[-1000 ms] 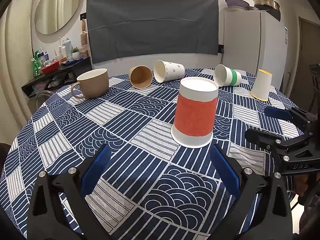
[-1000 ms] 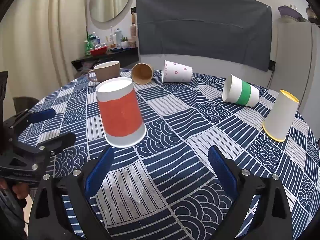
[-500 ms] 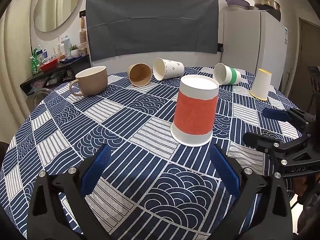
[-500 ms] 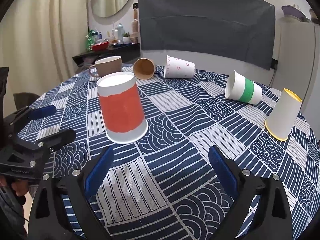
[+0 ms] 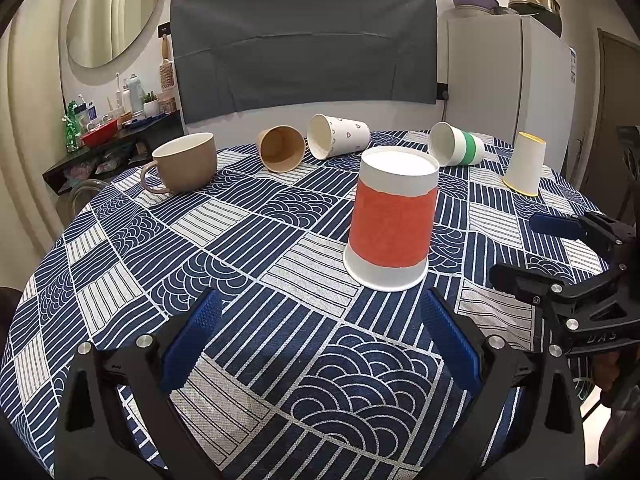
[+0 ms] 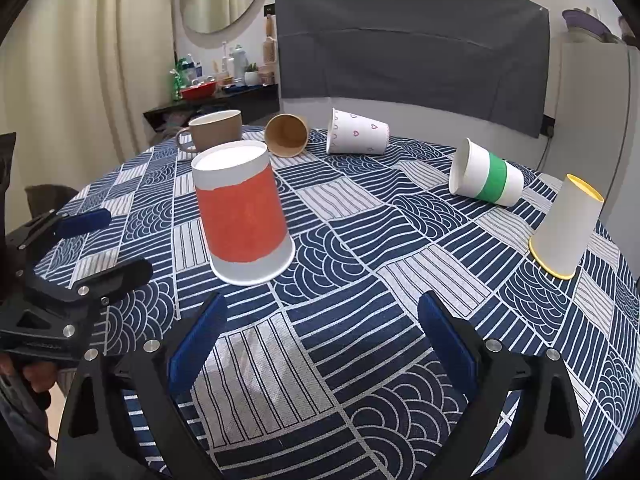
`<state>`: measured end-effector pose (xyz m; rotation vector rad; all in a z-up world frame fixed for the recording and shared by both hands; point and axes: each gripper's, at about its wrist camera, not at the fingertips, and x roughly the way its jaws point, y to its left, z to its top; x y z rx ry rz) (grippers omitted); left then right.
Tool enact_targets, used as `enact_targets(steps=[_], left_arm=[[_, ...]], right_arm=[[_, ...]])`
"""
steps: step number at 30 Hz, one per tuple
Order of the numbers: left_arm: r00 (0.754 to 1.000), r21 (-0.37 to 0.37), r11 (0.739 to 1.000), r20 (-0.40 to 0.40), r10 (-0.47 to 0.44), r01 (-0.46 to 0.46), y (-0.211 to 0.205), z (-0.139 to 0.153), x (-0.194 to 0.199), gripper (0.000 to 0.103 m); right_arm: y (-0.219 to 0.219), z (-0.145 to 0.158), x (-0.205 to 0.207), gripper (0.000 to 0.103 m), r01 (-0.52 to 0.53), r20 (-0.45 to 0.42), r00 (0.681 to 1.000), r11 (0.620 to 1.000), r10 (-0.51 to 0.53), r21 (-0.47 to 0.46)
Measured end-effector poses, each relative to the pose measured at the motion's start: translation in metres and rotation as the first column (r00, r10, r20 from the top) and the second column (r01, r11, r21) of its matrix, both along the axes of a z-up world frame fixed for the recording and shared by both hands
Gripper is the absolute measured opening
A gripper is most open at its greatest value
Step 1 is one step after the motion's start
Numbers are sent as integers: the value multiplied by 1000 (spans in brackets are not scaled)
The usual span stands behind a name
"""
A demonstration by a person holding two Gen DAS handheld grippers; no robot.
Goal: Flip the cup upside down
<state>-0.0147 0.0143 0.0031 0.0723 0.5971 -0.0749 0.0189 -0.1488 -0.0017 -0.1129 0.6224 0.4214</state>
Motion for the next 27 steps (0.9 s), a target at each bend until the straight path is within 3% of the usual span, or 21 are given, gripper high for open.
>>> enact_targets(steps=[27], left_arm=[[1000, 9, 1000, -2, -2, 2, -1, -1, -1, 97]], right_arm=[[-2, 0, 2, 92, 20, -12, 1000, 1000, -20, 8]])
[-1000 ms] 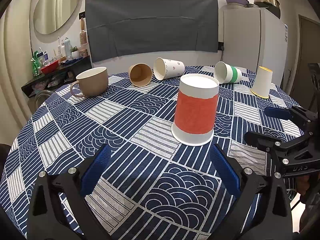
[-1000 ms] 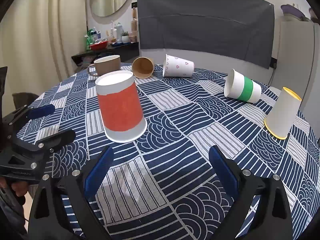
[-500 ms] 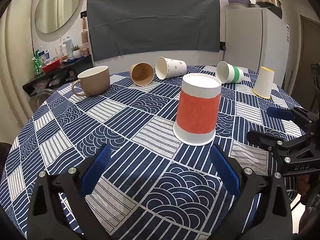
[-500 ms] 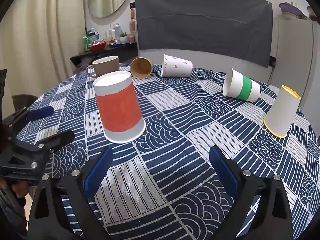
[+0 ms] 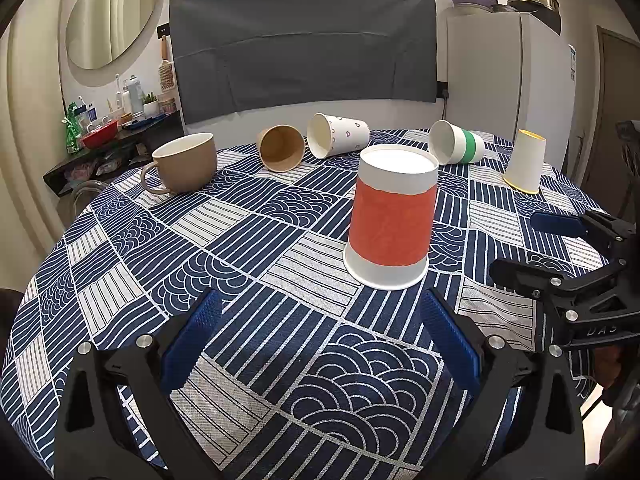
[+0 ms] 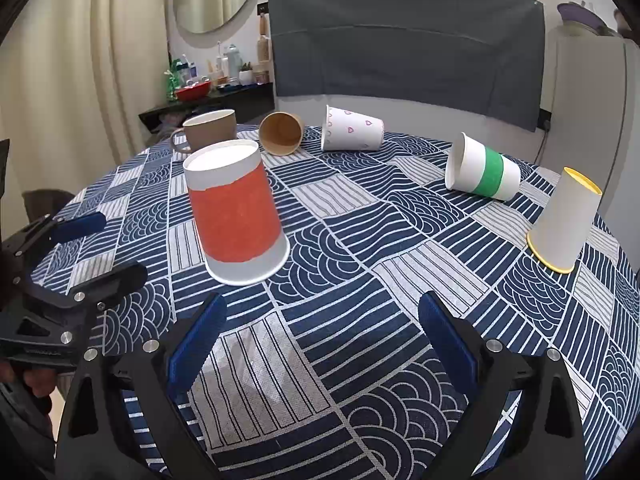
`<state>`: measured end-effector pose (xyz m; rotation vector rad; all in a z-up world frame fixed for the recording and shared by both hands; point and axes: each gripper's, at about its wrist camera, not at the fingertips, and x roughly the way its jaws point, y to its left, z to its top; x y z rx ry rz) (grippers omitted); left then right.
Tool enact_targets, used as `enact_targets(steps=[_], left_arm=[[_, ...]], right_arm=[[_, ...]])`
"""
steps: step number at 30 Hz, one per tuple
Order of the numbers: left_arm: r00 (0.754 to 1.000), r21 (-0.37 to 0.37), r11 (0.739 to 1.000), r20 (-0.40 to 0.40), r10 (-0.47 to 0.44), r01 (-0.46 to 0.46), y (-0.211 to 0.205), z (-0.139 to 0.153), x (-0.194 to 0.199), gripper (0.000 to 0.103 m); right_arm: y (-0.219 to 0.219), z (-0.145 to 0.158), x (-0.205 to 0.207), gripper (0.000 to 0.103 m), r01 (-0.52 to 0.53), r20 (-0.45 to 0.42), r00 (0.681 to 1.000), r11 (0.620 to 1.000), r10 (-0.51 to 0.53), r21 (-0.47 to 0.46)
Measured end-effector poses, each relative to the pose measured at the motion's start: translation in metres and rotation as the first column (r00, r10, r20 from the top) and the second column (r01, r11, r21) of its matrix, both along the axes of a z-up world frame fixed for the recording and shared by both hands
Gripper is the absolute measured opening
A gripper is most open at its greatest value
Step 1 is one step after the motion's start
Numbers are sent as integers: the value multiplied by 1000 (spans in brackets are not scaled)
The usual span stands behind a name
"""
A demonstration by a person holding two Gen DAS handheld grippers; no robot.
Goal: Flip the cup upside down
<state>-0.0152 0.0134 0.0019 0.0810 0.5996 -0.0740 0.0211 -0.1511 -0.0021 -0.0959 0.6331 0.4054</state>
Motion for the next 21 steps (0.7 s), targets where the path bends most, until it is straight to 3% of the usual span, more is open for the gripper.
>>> enact_targets(steps=[21], left_arm=[[1000, 3, 1000, 8, -3, 3, -1, 1, -1, 97]], right_arm=[[1, 0, 0, 92, -4, 0, 1000, 1000, 4, 3]])
